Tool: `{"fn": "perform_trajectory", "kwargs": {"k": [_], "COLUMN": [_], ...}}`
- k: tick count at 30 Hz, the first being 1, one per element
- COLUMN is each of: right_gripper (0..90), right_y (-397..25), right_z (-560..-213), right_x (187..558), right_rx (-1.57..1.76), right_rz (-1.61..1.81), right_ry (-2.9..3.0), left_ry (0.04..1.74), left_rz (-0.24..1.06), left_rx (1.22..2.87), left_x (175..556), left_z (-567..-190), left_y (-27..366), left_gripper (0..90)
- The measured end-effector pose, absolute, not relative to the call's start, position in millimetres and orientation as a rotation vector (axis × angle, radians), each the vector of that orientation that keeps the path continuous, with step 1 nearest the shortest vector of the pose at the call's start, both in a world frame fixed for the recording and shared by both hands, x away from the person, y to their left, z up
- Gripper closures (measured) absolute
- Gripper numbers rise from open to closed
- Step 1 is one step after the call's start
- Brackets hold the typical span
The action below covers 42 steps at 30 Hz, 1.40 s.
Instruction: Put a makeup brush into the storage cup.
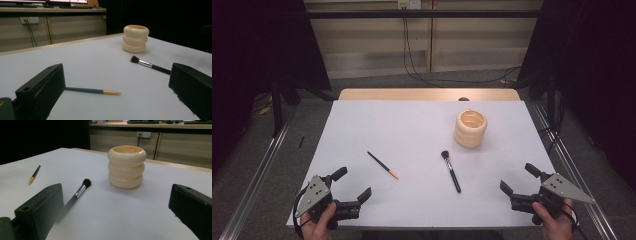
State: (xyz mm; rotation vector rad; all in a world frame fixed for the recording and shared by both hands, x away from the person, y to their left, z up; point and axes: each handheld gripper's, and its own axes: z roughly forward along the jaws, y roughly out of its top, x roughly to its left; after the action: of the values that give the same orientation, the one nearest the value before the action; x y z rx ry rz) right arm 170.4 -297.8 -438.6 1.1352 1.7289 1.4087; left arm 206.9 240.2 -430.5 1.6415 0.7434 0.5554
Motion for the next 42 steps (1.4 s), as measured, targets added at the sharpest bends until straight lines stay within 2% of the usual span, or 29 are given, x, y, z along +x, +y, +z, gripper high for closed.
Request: {"fn": "perform_trajectory", "kwargs": {"k": [15,25,42], "right_gripper": [0.0,0.0,0.0], "right_y": [-297.7,-292.7,-290.9], "right_z": [-440.7,-440.5,-439.6], "right_x": [171.0,172.6,170.3], "right_rx": [1.157,1.131,1.122], "right_rz": [1.415,1.432,1.432], "right_ry": [1.746,1.793,1.801], "left_ry": [0.714,0.726,0.685], "left_rz": [0.486,0.536,0.542], "left_rx": [1.648,1.663,1.678], "left_x": [207.7,207.0,222.8], "left_z": [-430.9,-421.4,-402.2], "left_y": [239.5,237.4,229.2], "left_gripper": [0.8,1.0,0.5]}}
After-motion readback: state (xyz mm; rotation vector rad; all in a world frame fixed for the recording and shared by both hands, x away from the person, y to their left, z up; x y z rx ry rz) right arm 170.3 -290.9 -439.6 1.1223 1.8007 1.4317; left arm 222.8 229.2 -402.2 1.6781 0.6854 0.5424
